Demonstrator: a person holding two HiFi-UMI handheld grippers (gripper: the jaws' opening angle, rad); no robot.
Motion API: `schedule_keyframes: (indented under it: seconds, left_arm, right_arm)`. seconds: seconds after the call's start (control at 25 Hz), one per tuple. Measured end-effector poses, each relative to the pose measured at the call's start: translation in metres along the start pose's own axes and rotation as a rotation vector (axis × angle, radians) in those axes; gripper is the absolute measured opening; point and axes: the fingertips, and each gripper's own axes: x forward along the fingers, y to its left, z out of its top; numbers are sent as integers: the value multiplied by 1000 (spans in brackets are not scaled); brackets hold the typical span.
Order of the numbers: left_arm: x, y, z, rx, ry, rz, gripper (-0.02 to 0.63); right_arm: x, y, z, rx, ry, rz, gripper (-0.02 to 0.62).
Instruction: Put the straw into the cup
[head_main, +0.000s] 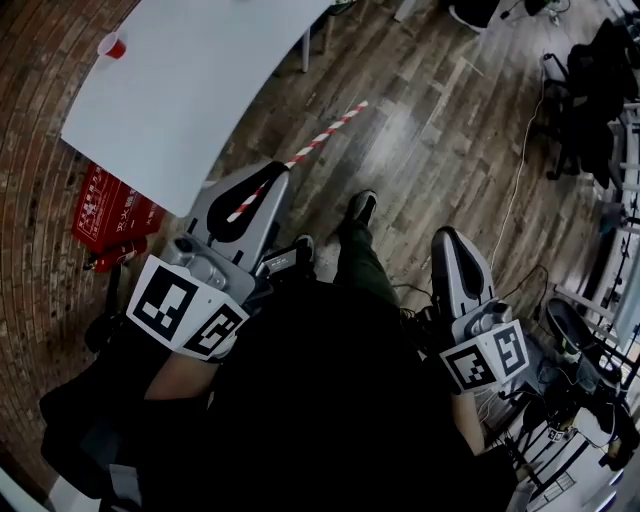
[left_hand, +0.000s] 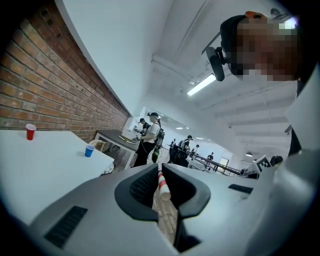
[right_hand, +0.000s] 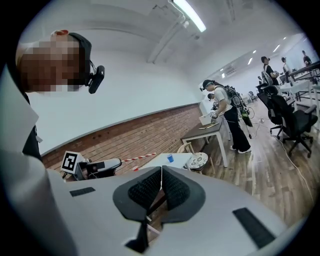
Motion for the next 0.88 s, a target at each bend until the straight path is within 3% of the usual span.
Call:
schedule_keyframes:
  seconds: [0.6, 0.88]
  left_arm:
    - [224, -10, 53, 39, -1, 74, 38]
    - [277, -13, 63, 86, -8, 113, 38]
  right_arm:
    - [101, -177, 144, 32, -10, 105, 28]
    - [132, -224, 171, 43, 1, 158, 28]
